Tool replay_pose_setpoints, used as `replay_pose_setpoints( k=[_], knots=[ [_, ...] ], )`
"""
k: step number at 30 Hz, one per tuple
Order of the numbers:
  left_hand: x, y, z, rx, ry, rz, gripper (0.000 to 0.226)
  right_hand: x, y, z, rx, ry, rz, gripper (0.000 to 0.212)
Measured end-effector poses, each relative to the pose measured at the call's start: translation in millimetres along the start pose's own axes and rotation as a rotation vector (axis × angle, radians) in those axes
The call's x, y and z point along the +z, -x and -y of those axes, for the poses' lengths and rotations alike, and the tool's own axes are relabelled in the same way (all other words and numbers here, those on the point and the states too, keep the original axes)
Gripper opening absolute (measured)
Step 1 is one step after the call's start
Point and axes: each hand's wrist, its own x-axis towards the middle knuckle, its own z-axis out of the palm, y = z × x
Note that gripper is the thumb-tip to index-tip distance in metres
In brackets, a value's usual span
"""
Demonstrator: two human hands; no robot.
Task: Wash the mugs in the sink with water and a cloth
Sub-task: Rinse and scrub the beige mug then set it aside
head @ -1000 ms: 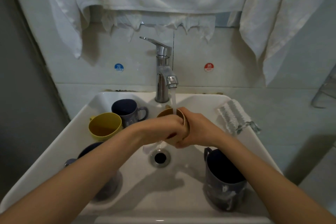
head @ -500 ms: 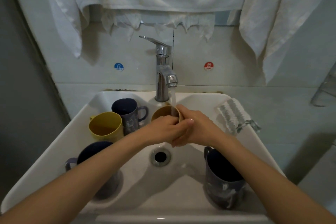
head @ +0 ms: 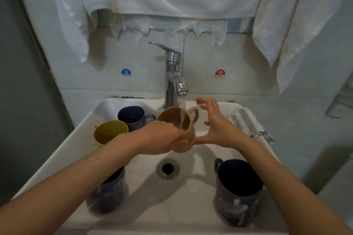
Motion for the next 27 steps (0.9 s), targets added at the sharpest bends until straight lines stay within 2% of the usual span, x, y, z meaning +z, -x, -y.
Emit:
replay_pose_setpoints(
  k=[2, 3, 6, 9, 12, 14, 16, 18, 19, 20, 21, 22, 23, 24, 25, 27],
  knots=[
    [1, 0, 0, 0.050, -0.080, 0.016, 0.021, -1, 1, 0, -0.031, -0.033, 0.049, 0.126],
    [2, -1, -1, 0.071, -0.113, 0.024, 0.020, 0, 1, 0, -0.059, -0.014, 0.089, 0.123],
    [5, -1, -8, 0.031, -0.062, 0.035, 0.020, 4, 1, -3, -0.112, 0.062, 0.104, 0.095],
    [4, -6, -10, 0.025, -0.079, 0.061, 0.022, 6, 1, -6, -0.112, 0.063, 0.078, 0.090],
    [2, -20, -20, -0.109, 0.219, 0.099, 0.014, 8, 1, -6, -0.099, 0.071, 0.058, 0.092],
    [-7, -27, -27, -0.244, 0.513, -0.014, 0.008, 10, 1, -4, -0.085, 0.062, 0.039, 0.091],
    [-12, -40, -24, -0.342, 0.767, -0.052, 0.025, 15, 0, -3, -0.075, 0.017, 0.004, 0.085],
    [18, -55, -15, -0.308, 0.592, 0.114, 0.040, 19, 1, -3, -0.008, -0.013, -0.013, 0.081],
    [23, -63, -18, -0.406, 0.535, 0.311, 0.045, 18, 1, -3, 0.027, -0.015, -0.004, 0.081],
    [24, -68, -24, -0.492, 0.359, 0.292, 0.048, 16, 2, -3, 0.036, -0.012, 0.002, 0.084],
    [30, -61, -22, -0.335, 0.280, 0.247, 0.045, 14, 3, -4, 0.021, 0.003, 0.005, 0.087],
    [38, -44, -17, -0.222, 0.129, 0.074, 0.036, 10, 2, -5, 0.004, 0.022, 0.008, 0.088],
    [19, -41, -34, -0.290, 0.133, 0.004, 0.026, 7, 3, -5, -0.004, 0.034, 0.014, 0.088],
    [-4, -32, -45, -0.293, 0.256, -0.015, 0.021, 6, 3, -4, -0.004, 0.033, 0.025, 0.088],
    [-14, -18, -40, -0.217, 0.254, 0.035, 0.018, 6, 2, -3, 0.001, 0.031, 0.038, 0.088],
    [-14, -14, -37, -0.243, 0.113, 0.131, 0.016, 7, 1, 2, 0.016, 0.052, 0.064, 0.089]
  ],
)
